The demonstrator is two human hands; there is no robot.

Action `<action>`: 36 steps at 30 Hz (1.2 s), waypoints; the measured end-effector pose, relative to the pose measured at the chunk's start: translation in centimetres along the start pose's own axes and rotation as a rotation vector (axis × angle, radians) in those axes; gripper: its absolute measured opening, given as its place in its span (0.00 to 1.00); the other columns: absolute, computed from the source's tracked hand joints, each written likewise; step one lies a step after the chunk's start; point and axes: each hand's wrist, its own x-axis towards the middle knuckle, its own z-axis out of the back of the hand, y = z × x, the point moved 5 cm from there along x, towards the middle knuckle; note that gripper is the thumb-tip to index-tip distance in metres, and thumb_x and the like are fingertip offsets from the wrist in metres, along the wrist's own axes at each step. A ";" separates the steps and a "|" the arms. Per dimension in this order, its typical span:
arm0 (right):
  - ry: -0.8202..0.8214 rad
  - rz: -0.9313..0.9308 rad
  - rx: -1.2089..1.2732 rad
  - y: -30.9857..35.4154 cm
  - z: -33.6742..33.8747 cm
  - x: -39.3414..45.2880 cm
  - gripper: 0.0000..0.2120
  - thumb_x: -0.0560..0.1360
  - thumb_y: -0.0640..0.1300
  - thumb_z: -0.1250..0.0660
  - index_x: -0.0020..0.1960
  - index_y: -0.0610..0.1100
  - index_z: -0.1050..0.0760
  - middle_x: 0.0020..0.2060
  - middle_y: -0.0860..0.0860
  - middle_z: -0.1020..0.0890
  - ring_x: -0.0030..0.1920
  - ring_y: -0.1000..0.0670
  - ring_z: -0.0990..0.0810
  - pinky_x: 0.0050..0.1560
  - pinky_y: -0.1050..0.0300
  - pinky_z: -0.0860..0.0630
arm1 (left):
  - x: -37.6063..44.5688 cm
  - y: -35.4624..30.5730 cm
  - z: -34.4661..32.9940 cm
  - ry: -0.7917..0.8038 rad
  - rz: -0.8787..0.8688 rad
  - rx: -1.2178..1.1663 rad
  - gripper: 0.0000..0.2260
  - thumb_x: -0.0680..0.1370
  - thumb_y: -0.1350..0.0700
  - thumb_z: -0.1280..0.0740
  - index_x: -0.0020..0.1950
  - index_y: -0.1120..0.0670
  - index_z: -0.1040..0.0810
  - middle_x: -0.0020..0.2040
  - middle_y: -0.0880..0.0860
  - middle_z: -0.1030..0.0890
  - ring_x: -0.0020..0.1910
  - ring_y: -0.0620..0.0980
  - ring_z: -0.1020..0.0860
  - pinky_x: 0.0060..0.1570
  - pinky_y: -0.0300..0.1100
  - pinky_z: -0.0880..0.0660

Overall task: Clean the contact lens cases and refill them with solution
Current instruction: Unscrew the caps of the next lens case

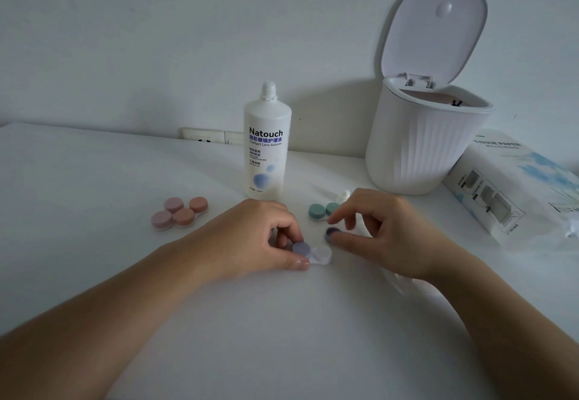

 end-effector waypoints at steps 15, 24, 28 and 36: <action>0.224 -0.117 -0.060 -0.2 -1.9 -0.2 0.09 0.71 0.58 0.26 0.50 0.58 0.17 0.29 0.63 0.25 0.31 0.59 0.27 0.34 0.68 0.32 | -0.1 -0.7 -0.3 0.008 -0.096 0.054 0.10 0.72 0.46 0.23 0.53 0.43 0.16 0.46 0.39 0.24 0.39 0.32 0.26 0.39 0.27 0.33; 0.225 -0.127 -0.013 0.0 -2.1 0.0 0.06 0.71 0.54 0.23 0.40 0.55 0.19 0.26 0.63 0.26 0.29 0.58 0.29 0.33 0.68 0.33 | -0.3 -1.3 -1.0 -0.041 -0.076 0.119 0.06 0.73 0.49 0.24 0.48 0.46 0.17 0.45 0.41 0.24 0.42 0.38 0.25 0.41 0.34 0.30; 0.223 -0.135 0.006 0.1 -2.1 0.0 0.08 0.71 0.54 0.24 0.36 0.59 0.22 0.27 0.62 0.25 0.29 0.58 0.29 0.34 0.67 0.32 | -0.6 -1.4 -1.3 -0.065 -0.044 0.119 0.04 0.74 0.50 0.25 0.47 0.47 0.17 0.45 0.40 0.25 0.42 0.39 0.25 0.42 0.36 0.30; 0.215 -0.147 0.025 0.2 -2.1 0.0 0.12 0.70 0.53 0.23 0.33 0.60 0.24 0.25 0.64 0.25 0.28 0.60 0.28 0.33 0.71 0.32 | -0.8 -1.6 -1.6 -0.141 -0.019 0.143 0.06 0.75 0.47 0.26 0.47 0.48 0.18 0.44 0.40 0.26 0.44 0.39 0.25 0.43 0.37 0.28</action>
